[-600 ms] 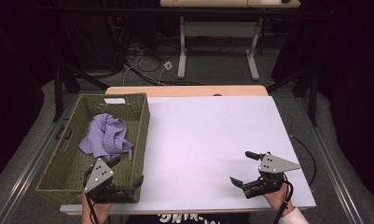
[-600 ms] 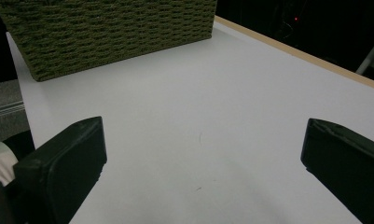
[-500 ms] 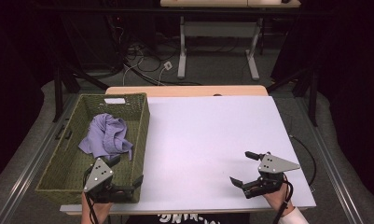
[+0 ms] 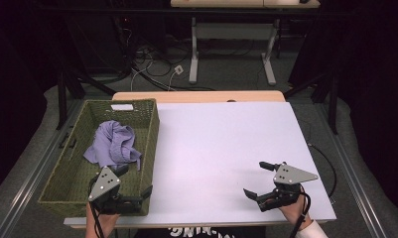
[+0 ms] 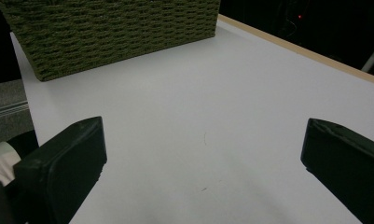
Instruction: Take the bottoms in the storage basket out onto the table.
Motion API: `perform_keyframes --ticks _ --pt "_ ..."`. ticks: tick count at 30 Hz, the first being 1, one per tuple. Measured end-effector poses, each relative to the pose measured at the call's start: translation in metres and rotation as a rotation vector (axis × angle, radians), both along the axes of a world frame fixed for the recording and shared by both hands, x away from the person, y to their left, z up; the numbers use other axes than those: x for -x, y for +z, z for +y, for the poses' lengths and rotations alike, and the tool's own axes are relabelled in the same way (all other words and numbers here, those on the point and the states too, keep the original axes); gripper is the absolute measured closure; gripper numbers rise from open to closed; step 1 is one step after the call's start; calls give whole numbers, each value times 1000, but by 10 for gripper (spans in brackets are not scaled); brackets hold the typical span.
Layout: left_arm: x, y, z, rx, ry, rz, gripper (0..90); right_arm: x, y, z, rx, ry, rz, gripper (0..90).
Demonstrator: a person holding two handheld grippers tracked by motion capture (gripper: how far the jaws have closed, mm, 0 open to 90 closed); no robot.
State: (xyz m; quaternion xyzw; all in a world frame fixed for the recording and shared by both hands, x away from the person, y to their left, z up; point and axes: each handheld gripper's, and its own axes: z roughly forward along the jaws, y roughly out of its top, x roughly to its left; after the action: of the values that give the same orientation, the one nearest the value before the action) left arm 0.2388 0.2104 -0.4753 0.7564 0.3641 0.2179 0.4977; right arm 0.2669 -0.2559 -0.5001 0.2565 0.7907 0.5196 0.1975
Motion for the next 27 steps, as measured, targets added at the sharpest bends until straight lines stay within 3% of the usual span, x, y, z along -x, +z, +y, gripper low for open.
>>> perform_keyframes --ticks 5,27 --pt "-3 3 2 16 -2 26 0 0 -1 1 6 0 14 0" --pt "-12 8 3 -2 5 69 0 -1 -3 4 25 5 34 0"
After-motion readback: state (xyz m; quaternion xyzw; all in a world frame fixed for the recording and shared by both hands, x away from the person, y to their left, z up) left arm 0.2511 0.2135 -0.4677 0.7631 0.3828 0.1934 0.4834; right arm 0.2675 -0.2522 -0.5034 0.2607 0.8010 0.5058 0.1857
